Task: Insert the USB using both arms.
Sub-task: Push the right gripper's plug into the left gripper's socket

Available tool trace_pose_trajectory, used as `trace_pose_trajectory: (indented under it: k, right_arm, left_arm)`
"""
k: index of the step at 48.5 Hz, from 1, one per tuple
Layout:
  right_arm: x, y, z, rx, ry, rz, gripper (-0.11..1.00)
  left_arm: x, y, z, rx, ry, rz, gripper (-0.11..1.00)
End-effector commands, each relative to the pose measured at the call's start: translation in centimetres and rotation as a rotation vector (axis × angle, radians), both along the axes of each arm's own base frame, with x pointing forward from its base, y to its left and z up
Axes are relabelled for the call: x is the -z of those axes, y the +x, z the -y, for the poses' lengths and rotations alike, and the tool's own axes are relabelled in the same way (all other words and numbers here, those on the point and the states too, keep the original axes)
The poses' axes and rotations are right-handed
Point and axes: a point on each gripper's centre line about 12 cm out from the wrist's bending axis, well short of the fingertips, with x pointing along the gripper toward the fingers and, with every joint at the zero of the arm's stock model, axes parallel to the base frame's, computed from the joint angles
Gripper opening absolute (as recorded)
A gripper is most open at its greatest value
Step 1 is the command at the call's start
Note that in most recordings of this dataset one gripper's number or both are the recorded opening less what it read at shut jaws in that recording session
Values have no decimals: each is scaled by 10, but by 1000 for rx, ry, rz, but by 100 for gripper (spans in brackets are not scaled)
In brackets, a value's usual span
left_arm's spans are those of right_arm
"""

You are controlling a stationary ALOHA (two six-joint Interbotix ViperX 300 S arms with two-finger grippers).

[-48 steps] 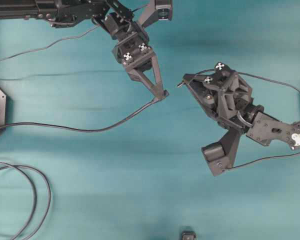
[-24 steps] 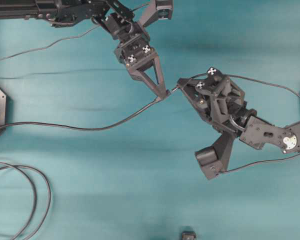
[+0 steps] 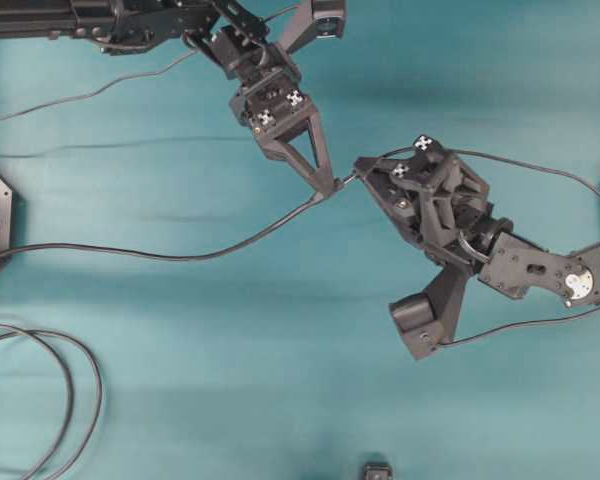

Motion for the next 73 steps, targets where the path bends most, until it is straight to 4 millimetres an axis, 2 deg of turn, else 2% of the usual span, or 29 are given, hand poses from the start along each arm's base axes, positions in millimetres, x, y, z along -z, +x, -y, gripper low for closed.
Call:
trace_pose_trajectory:
  k: [1, 52, 73]
  right_arm:
    - [-11, 4, -2, -6, 6, 34, 19]
    - [-3, 8, -4, -8, 3, 15, 19]
    - [-6, 10, -5, -7, 7, 22, 19]
  left_arm:
    - [-11, 2, -2, -4, 5, 20, 23]
    - [-10, 3, -4, -19, 16, 18, 23]
    - [-6, 8, -13, -90, 55, 0, 21]
